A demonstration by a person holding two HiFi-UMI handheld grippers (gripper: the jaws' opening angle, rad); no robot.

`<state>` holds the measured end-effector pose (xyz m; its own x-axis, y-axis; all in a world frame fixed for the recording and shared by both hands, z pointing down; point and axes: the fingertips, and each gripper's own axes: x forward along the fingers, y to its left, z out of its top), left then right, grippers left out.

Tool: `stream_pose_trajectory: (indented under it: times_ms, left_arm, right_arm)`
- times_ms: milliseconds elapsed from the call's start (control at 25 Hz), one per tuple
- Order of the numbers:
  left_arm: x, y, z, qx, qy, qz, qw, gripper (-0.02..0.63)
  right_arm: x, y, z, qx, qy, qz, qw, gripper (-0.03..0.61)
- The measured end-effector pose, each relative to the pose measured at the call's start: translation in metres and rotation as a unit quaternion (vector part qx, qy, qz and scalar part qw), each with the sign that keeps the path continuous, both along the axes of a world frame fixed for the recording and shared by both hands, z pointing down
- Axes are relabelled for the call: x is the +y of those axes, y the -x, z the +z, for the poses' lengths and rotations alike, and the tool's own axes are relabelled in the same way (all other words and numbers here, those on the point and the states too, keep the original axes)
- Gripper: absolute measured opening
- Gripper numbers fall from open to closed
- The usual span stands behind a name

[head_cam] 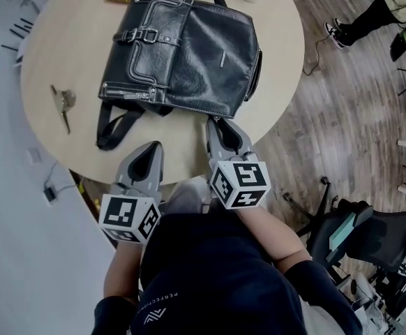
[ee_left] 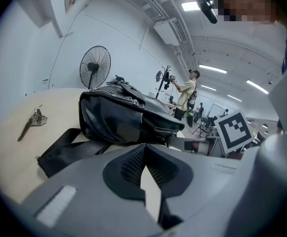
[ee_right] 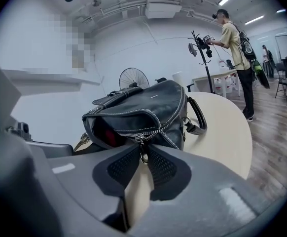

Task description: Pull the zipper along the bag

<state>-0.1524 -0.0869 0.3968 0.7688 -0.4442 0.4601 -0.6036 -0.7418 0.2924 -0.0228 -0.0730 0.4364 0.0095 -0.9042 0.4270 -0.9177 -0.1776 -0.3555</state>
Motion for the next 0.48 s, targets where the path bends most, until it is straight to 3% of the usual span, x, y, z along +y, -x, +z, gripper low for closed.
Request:
stream_pose_trajectory:
  times_ms: [240,480]
  left_arm:
    - [0.0037,-0.0059,-0.0004,0.002,0.0,0.009,1.0,0.018]
    - [0.0061,-0.0083,-0.001,-0.002,-0.009,0.022,0.9997,0.018]
  right_arm:
    - [0.0039,0.0068,-0.0021,0.02,0.0,-0.029,0.999,0.028]
    - [0.0062,0.0083,-0.0032,-0.003,-0.001,-0.047,0.999,0.025]
